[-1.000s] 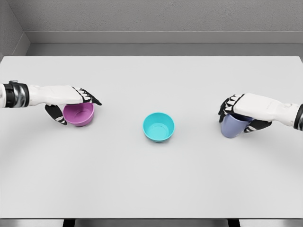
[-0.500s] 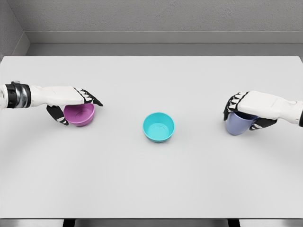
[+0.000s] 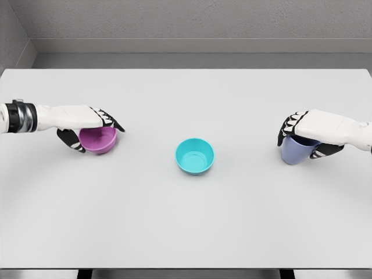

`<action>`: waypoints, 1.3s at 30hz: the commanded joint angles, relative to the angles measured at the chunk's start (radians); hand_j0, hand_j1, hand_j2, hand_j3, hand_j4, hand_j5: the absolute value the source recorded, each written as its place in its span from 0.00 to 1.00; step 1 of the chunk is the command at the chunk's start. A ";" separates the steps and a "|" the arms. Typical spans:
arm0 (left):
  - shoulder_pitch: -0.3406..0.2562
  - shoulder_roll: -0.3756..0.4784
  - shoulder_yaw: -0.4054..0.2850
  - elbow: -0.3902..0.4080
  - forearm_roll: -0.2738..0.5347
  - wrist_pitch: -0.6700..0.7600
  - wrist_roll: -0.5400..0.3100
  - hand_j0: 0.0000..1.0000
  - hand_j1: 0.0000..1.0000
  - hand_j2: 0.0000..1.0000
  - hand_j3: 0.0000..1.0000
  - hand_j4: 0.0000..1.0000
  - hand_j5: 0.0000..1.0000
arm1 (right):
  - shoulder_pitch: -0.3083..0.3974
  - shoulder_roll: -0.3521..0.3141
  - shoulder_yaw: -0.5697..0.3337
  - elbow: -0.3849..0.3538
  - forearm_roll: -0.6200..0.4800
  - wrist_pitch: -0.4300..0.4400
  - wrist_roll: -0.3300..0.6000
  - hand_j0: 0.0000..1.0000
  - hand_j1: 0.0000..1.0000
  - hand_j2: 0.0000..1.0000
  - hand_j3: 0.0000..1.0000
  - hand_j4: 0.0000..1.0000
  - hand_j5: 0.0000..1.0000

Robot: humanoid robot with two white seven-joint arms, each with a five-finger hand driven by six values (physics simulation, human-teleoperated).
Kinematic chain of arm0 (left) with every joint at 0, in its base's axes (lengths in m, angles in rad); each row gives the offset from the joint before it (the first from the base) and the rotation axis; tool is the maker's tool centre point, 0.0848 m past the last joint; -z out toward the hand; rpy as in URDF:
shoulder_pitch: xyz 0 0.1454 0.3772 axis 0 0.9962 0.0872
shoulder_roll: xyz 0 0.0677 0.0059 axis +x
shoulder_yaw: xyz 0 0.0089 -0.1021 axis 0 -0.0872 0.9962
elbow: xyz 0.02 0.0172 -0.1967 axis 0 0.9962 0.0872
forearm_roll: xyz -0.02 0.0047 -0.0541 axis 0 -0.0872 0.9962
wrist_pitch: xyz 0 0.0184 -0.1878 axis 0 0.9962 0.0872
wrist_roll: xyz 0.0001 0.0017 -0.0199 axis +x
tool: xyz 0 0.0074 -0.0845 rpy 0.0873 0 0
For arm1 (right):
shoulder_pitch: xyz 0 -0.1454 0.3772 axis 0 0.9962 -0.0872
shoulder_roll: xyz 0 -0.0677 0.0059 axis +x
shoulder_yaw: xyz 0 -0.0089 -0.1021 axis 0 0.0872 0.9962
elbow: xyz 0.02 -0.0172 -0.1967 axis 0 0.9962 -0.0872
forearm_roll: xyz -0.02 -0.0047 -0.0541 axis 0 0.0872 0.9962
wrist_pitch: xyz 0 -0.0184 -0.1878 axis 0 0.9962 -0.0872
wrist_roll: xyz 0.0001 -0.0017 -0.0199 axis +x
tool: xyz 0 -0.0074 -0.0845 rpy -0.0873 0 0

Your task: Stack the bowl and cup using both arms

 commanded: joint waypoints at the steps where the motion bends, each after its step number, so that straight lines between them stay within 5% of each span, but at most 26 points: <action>1: 0.000 0.001 0.003 0.000 0.006 0.002 0.000 0.88 0.88 0.88 0.88 0.88 0.88 | 0.000 0.000 -0.001 0.001 -0.006 0.001 0.001 0.56 0.56 0.56 0.56 0.56 0.56; 39: -0.026 0.008 0.026 -0.075 0.004 0.002 0.000 0.80 0.80 0.80 0.80 0.80 0.80 | -0.031 -0.032 -0.007 -0.021 -0.010 0.000 -0.001 0.56 0.56 0.56 0.56 0.56 0.56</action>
